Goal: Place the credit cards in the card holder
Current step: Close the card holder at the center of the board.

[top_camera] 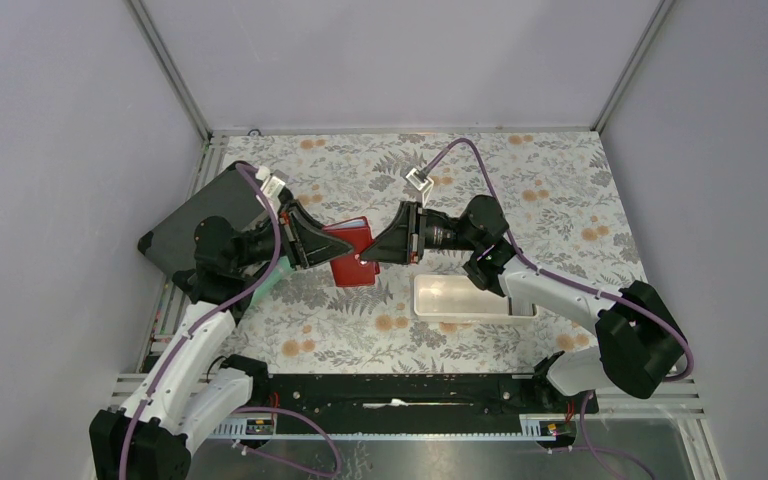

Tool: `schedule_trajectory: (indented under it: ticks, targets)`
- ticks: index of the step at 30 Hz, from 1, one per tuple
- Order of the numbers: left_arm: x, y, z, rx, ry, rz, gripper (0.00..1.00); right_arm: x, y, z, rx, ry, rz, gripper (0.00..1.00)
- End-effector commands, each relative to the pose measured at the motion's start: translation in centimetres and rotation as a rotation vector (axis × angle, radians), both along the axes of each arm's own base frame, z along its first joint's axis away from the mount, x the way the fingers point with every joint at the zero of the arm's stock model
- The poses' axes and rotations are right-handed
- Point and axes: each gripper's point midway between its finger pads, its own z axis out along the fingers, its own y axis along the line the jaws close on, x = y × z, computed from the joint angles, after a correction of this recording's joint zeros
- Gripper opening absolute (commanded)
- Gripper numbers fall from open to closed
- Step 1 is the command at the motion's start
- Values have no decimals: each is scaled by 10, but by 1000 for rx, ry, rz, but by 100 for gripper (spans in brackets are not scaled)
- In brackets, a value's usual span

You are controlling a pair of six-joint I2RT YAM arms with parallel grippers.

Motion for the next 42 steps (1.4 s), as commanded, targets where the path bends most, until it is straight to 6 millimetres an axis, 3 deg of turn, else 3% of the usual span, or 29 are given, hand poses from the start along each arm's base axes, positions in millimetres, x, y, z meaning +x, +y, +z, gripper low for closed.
schedule_trajectory:
  ticks: [1,12,42]
  targets:
    - [10,3,7,-23,-55,55,0,-14,-3,43,128,-115,5,29]
    - [17,3,1,-5,-25,80,0,-16,-5,50,169,-129,2,42]
    - [20,0,-6,3,5,77,0,2,7,59,243,-158,-109,38]
